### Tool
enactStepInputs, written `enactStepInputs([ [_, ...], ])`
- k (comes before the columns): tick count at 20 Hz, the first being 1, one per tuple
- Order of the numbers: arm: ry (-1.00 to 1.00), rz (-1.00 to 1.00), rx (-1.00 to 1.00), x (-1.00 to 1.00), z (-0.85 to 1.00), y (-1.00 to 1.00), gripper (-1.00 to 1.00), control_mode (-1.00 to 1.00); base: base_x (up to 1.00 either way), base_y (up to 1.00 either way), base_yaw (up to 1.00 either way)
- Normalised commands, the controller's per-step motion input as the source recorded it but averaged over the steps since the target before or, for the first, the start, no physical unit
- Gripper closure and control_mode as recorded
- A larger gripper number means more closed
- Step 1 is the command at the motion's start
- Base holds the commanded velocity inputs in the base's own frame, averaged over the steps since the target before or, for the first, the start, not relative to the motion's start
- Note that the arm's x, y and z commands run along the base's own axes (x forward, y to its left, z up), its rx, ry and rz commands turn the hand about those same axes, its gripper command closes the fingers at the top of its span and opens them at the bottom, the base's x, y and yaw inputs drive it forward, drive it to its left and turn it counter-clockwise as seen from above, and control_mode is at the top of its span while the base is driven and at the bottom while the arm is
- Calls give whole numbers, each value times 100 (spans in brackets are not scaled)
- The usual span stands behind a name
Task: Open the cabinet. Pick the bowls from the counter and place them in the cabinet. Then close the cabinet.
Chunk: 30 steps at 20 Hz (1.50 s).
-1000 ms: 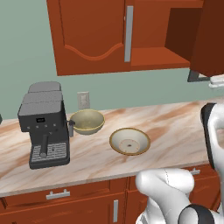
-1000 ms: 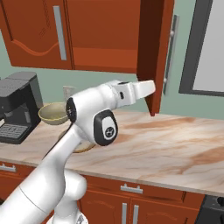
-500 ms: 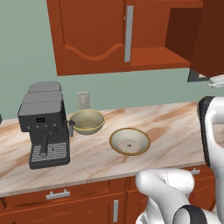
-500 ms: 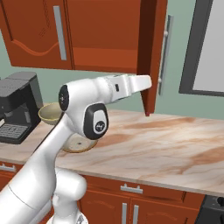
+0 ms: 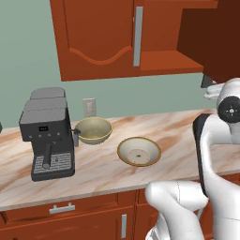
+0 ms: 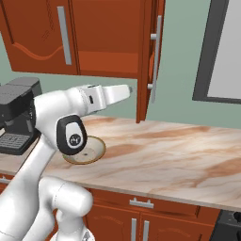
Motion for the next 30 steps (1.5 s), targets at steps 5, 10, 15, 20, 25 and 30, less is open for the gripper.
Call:
enactStepInputs([
  [5, 8, 22, 13, -7, 29, 38, -100, -100, 0, 0, 0],
  [10, 10, 26, 13, -6, 26, 38, -100, -100, 0, 0, 0],
  [15, 4, 17, 8, -16, 3, 27, -100, -100, 0, 0, 0],
  [20, 0, 2, 8, -21, 0, 20, -100, -100, 0, 0, 0],
  [25, 0, 0, 5, -21, -4, 45, -100, -100, 0, 0, 0],
  [30, -5, 0, 6, -2, -13, 53, -100, -100, 0, 0, 0],
])
